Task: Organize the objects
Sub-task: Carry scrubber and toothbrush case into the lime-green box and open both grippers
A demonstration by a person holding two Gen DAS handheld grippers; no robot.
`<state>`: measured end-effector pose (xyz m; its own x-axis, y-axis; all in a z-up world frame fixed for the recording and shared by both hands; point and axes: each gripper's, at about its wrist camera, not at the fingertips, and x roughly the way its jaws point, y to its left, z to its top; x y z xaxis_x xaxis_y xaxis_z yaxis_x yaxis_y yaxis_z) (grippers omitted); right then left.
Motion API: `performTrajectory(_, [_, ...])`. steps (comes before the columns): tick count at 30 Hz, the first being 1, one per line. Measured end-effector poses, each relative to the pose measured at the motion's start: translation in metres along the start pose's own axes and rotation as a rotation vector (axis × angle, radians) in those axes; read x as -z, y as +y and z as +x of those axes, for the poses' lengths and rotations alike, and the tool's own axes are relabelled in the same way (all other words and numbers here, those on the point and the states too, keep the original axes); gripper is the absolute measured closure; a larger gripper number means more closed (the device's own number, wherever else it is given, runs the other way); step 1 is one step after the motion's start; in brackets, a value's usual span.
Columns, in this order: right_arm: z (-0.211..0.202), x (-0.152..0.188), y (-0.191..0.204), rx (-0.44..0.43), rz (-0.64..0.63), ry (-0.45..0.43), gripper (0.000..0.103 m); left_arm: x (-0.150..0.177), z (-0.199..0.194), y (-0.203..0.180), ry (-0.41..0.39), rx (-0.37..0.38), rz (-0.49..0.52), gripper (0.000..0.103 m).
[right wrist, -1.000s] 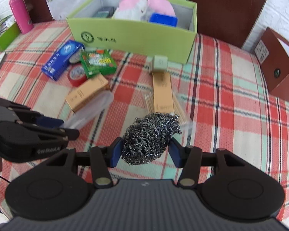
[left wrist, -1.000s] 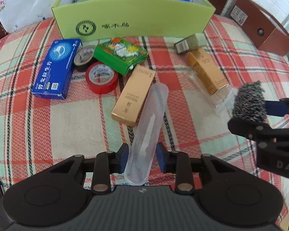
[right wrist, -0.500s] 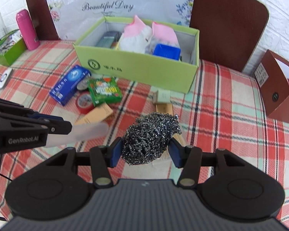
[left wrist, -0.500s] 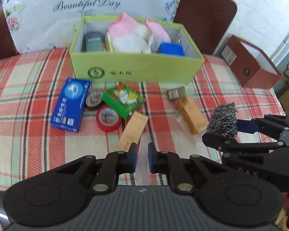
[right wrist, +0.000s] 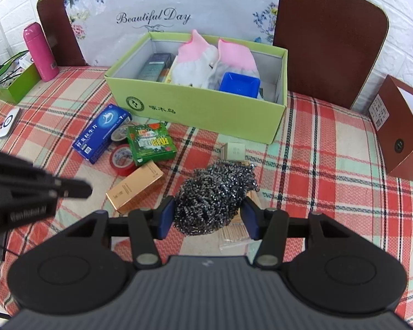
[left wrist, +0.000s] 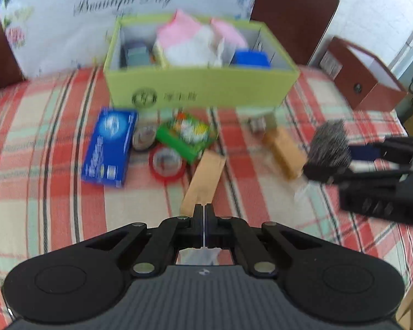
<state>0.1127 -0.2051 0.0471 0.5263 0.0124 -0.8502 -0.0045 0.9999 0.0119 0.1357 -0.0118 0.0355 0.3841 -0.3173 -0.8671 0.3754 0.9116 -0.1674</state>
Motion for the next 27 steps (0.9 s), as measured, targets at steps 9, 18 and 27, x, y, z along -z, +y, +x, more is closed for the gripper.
performTrajectory(9, [0.007,0.007,0.003,-0.004,0.001,0.037,0.052,0.038,0.054,0.004,0.216,-0.071,0.08,0.049])
performTrajectory(18, [0.003,0.006,0.007,-0.02,-0.003,0.029,0.052,0.037,0.043,-0.002,0.167,-0.019,0.112,0.075])
performTrajectory(27, [-0.009,-0.009,0.005,-0.075,0.024,-0.021,0.052,-0.013,-0.016,0.0,-0.036,0.032,0.017,0.075])
